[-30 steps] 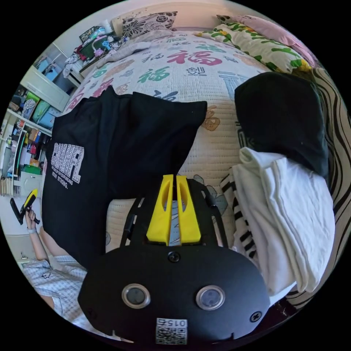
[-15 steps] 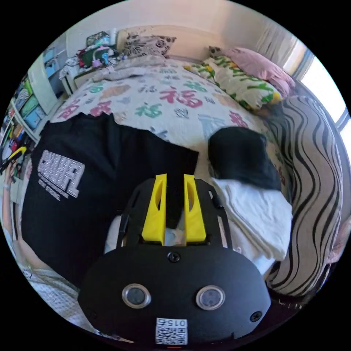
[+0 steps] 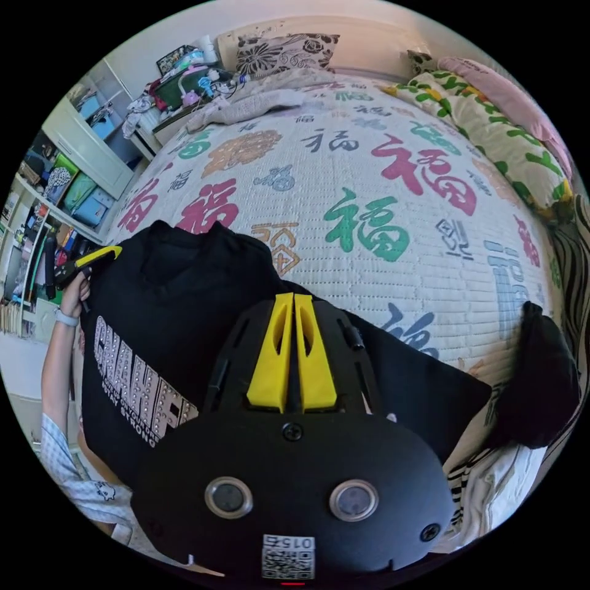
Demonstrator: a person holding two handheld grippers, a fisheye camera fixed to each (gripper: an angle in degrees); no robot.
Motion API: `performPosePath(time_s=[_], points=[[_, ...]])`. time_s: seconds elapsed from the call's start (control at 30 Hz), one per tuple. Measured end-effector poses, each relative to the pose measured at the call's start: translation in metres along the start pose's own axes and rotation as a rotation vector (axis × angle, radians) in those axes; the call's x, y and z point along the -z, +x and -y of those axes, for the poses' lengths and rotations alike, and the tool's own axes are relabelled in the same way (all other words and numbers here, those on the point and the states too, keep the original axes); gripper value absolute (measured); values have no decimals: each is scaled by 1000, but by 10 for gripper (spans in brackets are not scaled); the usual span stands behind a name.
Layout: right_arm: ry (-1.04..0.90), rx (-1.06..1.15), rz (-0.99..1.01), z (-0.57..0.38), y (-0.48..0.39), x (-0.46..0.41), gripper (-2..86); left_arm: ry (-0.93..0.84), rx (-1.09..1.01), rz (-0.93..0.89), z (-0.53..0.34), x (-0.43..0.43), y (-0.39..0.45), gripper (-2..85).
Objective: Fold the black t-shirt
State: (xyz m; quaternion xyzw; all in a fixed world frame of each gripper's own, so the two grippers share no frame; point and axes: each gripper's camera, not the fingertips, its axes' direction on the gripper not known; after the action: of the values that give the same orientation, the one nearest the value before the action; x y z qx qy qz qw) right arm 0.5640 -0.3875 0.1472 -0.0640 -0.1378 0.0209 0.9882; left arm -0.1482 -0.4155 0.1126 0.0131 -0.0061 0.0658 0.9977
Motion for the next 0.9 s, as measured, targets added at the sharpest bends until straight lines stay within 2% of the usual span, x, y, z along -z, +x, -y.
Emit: performPosePath(time_s=[0.07, 0.13, 0.17, 0.27, 0.37, 0.5, 0.63, 0.77, 0.9], points=[[50, -21, -48, -6, -3, 2, -8, 66, 102, -74, -1, 6, -15, 0], [54, -55, -171, -12, -8, -8, -8, 49, 163, -108, -6, -6, -25, 2], [11, -83, -137, -16, -8, -17, -6, -25, 159, -119, -9, -21, -26, 6], [46, -166, -23, -33, 2, 2, 10, -22, 215, -139, -17, -7, -38, 29], [102, -73, 21, -70, 0, 44, 40, 88, 107, -113, -44, 47, -45, 69], [120, 124, 79, -175, -23, 115, 69, 86, -40, -156, -145, 141, -57, 85], [79, 177, 153, -290, -44, 157, 81, 10, -15, -192, -264, 202, -71, 87], [-70, 99, 146, -404, -65, 159, 100, -211, 93, -206, -384, 221, -70, 91], [-176, -48, 226, -479, -69, 139, 115, -258, 163, -307, -447, 225, -64, 97]])
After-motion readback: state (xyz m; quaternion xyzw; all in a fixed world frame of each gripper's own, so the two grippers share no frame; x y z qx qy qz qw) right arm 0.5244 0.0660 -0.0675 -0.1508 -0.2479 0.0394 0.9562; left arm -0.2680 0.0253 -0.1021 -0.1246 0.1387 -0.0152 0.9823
